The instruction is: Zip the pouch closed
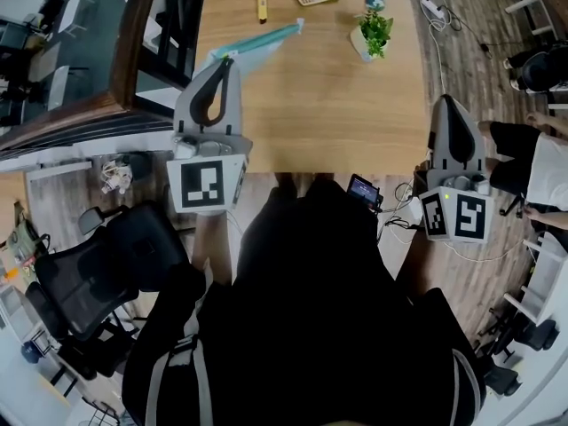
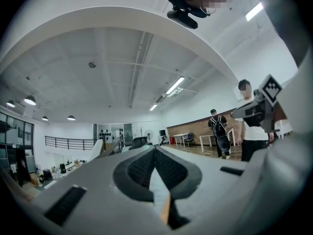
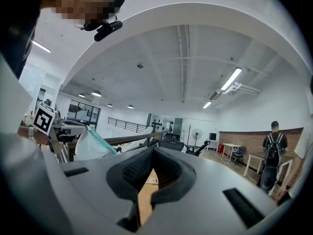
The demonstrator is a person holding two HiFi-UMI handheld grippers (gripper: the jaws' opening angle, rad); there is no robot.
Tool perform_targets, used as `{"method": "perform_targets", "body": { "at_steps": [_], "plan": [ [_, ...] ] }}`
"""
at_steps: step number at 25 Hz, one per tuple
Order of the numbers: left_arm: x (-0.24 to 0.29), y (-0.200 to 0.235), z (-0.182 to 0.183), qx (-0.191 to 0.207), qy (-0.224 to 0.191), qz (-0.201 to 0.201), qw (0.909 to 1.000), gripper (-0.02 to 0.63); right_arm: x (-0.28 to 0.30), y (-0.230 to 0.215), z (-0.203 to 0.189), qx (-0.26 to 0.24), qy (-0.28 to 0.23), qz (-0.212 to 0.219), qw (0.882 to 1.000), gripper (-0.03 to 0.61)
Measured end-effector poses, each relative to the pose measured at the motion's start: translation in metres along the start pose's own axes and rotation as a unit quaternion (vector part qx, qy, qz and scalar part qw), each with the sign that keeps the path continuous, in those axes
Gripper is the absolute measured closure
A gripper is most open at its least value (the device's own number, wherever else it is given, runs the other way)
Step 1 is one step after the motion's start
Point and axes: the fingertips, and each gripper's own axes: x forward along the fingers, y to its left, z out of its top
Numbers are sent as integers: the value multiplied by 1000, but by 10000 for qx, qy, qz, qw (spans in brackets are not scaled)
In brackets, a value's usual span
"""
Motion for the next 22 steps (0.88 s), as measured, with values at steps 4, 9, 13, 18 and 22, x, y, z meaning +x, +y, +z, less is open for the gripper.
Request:
{"method": "perform_targets", "body": {
  "at_steps": [4, 9, 13, 18, 22],
  "plan": [
    [0, -11, 6, 6, 28, -4, 10000, 612, -2, -8, 0, 74, -52, 43, 9999, 566],
    [-1, -13, 4, 237, 15, 22, 9997, 612, -5, -15, -3, 129, -89, 13, 9999, 565],
    [0, -15, 6, 219, 19, 57, 9997, 612, -9, -17, -1, 127, -131, -11, 9998, 565],
    [4, -19, 11, 179, -46, 15, 9998, 612, -10, -18, 1, 72, -141, 77, 9998, 565],
    [10, -22, 13, 172, -65, 17, 9998, 612, -8, -21, -3, 50, -136, 133, 9998, 565]
  ]
}}
